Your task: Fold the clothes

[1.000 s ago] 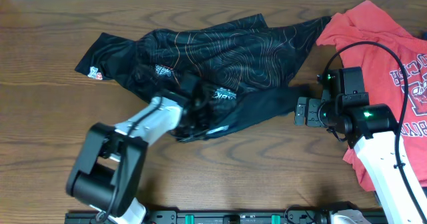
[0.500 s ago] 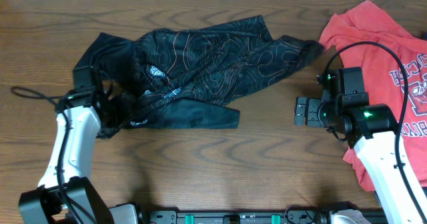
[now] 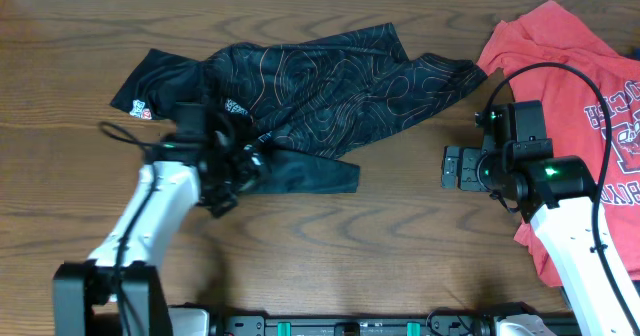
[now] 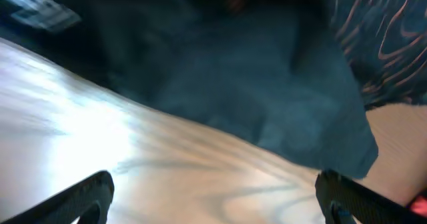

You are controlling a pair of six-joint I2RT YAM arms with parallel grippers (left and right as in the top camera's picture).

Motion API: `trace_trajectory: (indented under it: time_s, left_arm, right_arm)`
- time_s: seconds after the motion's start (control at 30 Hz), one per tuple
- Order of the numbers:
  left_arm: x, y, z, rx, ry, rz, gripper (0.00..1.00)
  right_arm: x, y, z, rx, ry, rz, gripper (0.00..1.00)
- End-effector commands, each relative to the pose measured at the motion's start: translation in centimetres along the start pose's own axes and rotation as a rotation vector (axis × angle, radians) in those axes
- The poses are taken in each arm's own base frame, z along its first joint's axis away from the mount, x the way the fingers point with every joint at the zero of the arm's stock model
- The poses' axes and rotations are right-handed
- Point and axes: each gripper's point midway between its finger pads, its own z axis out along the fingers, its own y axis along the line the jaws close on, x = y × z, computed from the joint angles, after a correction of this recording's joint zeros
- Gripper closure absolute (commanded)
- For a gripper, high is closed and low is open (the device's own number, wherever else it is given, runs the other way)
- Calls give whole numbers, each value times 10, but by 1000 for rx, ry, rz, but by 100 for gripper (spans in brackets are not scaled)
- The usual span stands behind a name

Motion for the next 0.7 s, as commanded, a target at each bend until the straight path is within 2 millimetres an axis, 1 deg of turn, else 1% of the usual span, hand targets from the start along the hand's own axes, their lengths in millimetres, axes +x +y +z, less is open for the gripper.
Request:
trace_trajectory:
  time_s: [0.0, 0.07, 0.17, 0.33, 0.37, 0.4, 0.43, 0.47, 0.53, 0.57, 0.6, 0.63, 0.67]
  left_arm:
    - [19, 1, 28, -26, 47, -113, 2]
    - [19, -2, 37, -26, 36, -125, 2]
    - [11, -11, 48, -11, -2, -116, 1]
    - [3, -29, 65, 40, -31, -71, 6]
    - [1, -31, 69, 49, -36, -68, 12]
    - [-1, -33, 71, 55, -39, -67, 21]
    - [-2, -33, 74, 56, -41, -67, 33]
    - [-3, -32, 76, 54, -40, -68, 42]
    - [-3, -30, 79, 45, -39, -70, 52]
    - [-3, -29, 79, 42, -38, -71, 63]
    - [-2, -28, 79, 37, -33, -73, 81]
    - [1, -27, 78, 33, -23, -76, 94]
    - [5, -24, 76, 24, -6, -84, 94]
  right_arm:
    - [-2, -1, -4, 2, -10, 4, 1]
    - [-2, -1, -4, 3, -8, 4, 1]
    - [-2, -1, -4, 3, -8, 4, 1]
    - [-2, -1, -4, 3, -9, 4, 1]
    - [-2, -1, -4, 3, -9, 4, 1]
    - [-2, -1, -4, 3, -9, 4, 1]
    - [-2, -1, -4, 3, -9, 4, 1]
    - [-2, -1, -4, 3, -8, 4, 1]
    - [-1, -1, -4, 3, -7, 4, 1]
    - [-1, -1, -4, 3, -5, 4, 1]
    - [-1, -1, -4, 4, -4, 4, 1]
    - [-1, -1, -4, 4, -4, 4, 1]
    - [-1, -1, -4, 4, -5, 4, 1]
